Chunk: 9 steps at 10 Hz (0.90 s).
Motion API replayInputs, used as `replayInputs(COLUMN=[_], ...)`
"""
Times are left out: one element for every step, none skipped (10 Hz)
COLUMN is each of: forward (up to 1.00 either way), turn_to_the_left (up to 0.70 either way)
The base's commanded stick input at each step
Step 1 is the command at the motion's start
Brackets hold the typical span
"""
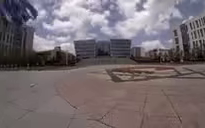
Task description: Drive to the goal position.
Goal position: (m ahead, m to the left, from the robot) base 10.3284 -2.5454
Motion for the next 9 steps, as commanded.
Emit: replayInputs(forward=[0.70, 0.70, 0.70, 0.70, 0.70, 0.70, 0.70, 0.70, 0.70], turn_to_the_left=[0.10, 0.13, 0.16, 0.02, 0.00, 0.00, 0.00, 0.00, 0.00])
